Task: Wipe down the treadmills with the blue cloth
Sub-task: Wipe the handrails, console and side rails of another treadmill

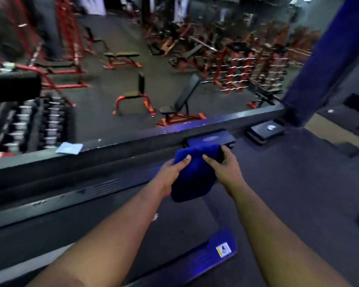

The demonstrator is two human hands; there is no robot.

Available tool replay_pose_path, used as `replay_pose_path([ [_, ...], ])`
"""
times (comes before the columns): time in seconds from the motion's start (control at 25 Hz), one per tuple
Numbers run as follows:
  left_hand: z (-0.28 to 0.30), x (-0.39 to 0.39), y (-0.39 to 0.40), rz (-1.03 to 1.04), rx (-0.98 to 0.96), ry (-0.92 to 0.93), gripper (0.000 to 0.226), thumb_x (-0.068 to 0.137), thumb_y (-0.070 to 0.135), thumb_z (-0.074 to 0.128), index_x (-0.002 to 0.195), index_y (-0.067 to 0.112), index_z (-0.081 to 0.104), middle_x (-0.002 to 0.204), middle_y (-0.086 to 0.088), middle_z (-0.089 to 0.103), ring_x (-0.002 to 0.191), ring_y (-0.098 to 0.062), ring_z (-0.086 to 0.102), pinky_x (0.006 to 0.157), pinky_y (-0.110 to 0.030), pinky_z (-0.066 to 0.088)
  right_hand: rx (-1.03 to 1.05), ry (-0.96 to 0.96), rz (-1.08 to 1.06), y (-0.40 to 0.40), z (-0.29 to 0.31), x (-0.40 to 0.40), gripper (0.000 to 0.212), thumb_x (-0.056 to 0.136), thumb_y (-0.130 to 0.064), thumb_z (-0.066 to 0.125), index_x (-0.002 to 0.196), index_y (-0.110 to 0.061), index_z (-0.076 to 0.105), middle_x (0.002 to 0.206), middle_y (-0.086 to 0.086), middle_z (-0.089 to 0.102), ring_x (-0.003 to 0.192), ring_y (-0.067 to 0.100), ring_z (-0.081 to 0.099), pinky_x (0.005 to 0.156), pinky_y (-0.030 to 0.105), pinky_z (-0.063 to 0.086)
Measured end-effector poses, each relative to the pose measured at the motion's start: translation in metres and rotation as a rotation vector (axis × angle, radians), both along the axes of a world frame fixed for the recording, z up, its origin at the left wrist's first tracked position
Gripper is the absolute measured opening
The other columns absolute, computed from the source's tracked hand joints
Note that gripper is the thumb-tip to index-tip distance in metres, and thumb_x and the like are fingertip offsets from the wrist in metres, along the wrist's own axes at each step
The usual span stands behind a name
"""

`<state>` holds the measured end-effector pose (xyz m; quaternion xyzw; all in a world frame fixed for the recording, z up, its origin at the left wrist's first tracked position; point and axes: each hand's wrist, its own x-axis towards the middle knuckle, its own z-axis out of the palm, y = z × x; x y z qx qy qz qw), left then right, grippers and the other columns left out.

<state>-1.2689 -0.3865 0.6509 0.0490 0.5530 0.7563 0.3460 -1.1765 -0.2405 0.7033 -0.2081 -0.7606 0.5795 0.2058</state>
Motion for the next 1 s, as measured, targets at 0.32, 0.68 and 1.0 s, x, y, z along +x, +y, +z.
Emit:
replay_pose_path([
  [0.32,0.023,-0.088,-0.097,0.471,-0.019,0.167,0.068,0.078,0.011,0.083,0.132,0.019,0.043,0.119,-0.006,0.067,0.105,-0.018,0.069,0.09,-0.036,0.056,-0.195,-0.04,0.534,-0.059,0.028,-0.156,0.018,0.091,-0.007,0.067,0.109,-0.01,0.068,0.101,0.003,0.076,0.091,0.015,0.071,0.07,0.028,0.056],
  [0.68,0.016,-0.143,-0.193,1.019,-0.226,0.235,0.025,0.08,0.009,0.08,0.095,0.009,0.059,0.094,-0.011,0.07,0.09,-0.022,0.065,0.083,-0.039,0.053,-0.015,-0.022,1.019,-0.165,-0.005,-0.338,0.016,0.082,-0.016,0.08,0.092,-0.017,0.067,0.088,0.0,0.075,0.08,0.009,0.068,0.075,0.034,0.057],
  [1.0,0.088,-0.118,-0.205,1.55,-0.578,0.125,0.013,0.088,0.011,0.073,0.097,0.019,0.068,0.089,0.001,0.073,0.082,-0.007,0.065,0.077,-0.027,0.053,0.185,-0.097,1.238,-0.267,0.02,-0.355,0.074,0.082,-0.054,0.068,0.141,-0.016,0.043,0.143,0.01,0.045,0.129,0.023,0.046,0.109,0.035,0.038],
])
